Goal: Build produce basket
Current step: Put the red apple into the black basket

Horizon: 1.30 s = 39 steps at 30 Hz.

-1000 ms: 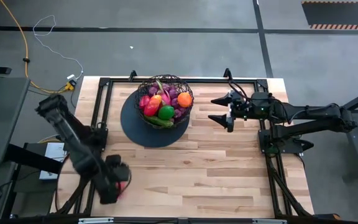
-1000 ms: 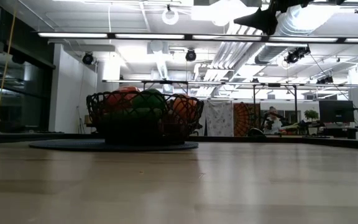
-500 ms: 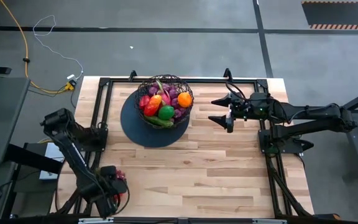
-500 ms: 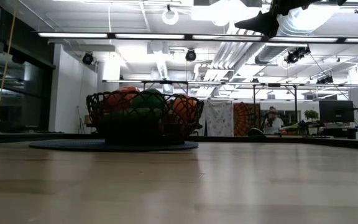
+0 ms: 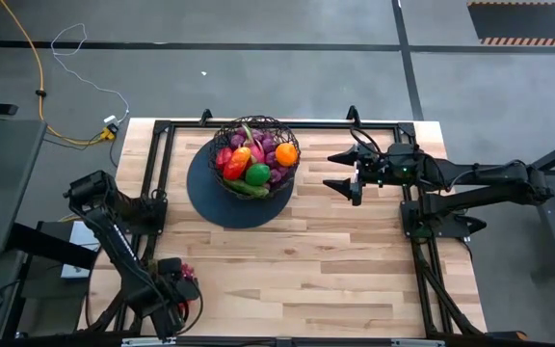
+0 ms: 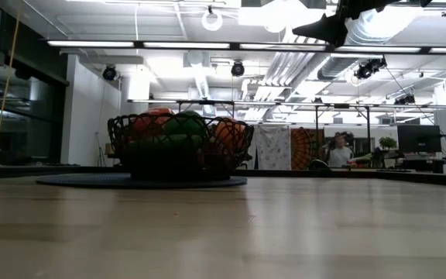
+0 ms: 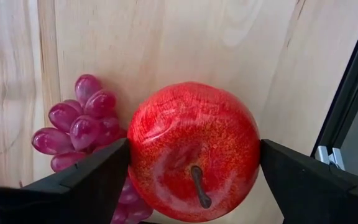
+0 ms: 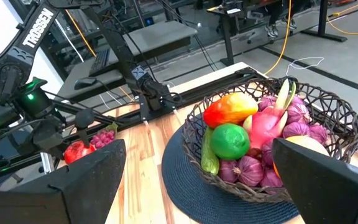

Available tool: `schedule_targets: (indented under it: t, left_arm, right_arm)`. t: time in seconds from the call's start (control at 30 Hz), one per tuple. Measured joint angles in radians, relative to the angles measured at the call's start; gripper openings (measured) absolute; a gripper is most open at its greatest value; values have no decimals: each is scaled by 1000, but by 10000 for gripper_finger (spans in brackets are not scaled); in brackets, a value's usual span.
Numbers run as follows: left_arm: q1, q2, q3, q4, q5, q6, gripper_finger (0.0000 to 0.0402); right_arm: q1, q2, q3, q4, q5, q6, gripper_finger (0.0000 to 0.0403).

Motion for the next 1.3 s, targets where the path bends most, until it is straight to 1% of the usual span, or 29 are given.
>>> schedule_targets:
  t: [0.1, 0.23, 0.33, 0.4, 0.5, 0.6, 0.67, 0.77, 0.83, 0.93, 1.03, 1.13, 1.2, 1.3]
  left_arm:
    - [3, -19, -2, 3, 0, 14, 325]
    - [20, -54, -9, -7, -5, 42, 297]
    - [43, -106, -8, -21, -12, 75, 284]
    - [65, -140, -8, -29, -16, 107, 281]
    - [114, -226, -8, -28, -16, 191, 280]
    - [204, -340, -6, -30, -30, 299, 279]
    - [292, -425, -5, -43, -73, 357, 279]
    - [449, -548, 2, -45, -189, 448, 279]
    - [562, -612, 22, -33, -277, 534, 278]
    - [726, -690, 50, 74, -356, 697, 278]
    - [864, -759, 47, 287, -368, 860, 278]
    - [972, -809, 16, 499, -312, 978, 278]
    - [1029, -835, -21, 600, -252, 1002, 278]
    - [1091, -866, -111, 731, -157, 999, 278]
  right_arm:
    - [0, 0, 0, 0, 0, 0, 392]
    - [0, 0, 0, -1, 0, -1, 392]
    - [0, 0, 0, -5, 0, -1, 392]
    - [0, 0, 0, -9, 0, -2, 392]
    - [0, 0, 0, -11, 0, 0, 392]
    - [0, 0, 0, -11, 0, 0, 392]
    - [0, 0, 0, -11, 0, 0, 392]
    - [0, 0, 0, -15, 0, 0, 392]
    - [0, 0, 0, -17, 0, 0, 392]
    - [0, 0, 0, -25, 0, -1, 392]
    - [0, 0, 0, -16, 0, -1, 392]
    - [0, 0, 0, 13, 0, 0, 392]
    - [0, 0, 0, 45, 0, 8, 392]
    - [0, 0, 0, 102, 0, 15, 392]
